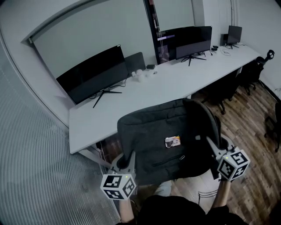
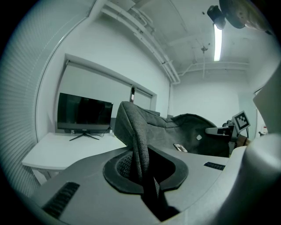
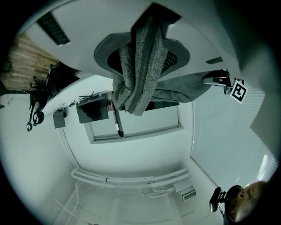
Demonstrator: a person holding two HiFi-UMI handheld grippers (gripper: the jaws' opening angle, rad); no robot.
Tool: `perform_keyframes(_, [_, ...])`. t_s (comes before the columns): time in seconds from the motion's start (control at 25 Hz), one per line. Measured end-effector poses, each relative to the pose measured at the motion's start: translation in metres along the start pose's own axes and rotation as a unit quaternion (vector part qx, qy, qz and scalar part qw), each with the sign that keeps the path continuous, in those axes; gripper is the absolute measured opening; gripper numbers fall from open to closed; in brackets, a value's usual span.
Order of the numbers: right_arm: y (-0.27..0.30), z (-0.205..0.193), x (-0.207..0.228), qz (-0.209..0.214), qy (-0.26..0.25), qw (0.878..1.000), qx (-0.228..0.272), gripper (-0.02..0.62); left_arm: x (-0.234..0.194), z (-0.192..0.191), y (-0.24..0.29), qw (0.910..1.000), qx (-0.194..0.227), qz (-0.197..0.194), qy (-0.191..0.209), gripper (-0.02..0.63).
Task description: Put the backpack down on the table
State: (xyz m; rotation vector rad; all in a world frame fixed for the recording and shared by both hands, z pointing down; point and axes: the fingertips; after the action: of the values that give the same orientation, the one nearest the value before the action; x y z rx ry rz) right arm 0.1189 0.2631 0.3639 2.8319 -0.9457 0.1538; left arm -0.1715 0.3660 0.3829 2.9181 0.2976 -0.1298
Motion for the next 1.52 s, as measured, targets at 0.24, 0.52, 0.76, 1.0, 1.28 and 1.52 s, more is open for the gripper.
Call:
perform_keyframes(0.24, [0.037,0.002,0.014,-0.007,0.000,1.000,-0.003,0.114,-0.020,0.004,0.040,0.9999,-0.001,-0.011,-0.002,0.041])
perform_keyframes(0.52, [0.093,0.014,0.033,-0.020,-0.007,1.000,-0.002,0.114,-0.052,0.015,0.095,0.9997,0.001,-0.021,-0.009,0.041])
perform_keyframes(0.76, [0.133,0.025,0.048,-0.033,-0.004,0.999,-0.001,0.114,-0.076,0.031,0.142,0.9994,0.000,-0.033,-0.008,0.041])
perform_keyframes(1.0, [0.159,0.034,0.075,-0.059,0.001,0.998,0.002,0.114,-0.084,0.044,0.193,0.9982,-0.005,-0.060,-0.005,0.041])
perform_keyframes(1.28, [0.182,0.037,0.105,-0.090,0.009,0.996,0.006,0.114,-0.089,0.054,0.247,0.9958,-0.011,-0.090,0.002,0.041])
perform_keyframes(1.52, [0.199,0.037,0.123,-0.112,0.015,0.994,0.010,0.114,-0.094,0.059,0.283,0.9939,-0.016,-0.109,0.007,0.041])
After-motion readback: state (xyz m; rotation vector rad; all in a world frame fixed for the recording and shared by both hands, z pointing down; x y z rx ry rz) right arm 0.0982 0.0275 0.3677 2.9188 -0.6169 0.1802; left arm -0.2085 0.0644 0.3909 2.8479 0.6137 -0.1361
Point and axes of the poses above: the fingertips, and each gripper's own axes: y forward along the fingers, x to its right, z out of its top, and after that the axes turned 6 degrees about -z, right-handed
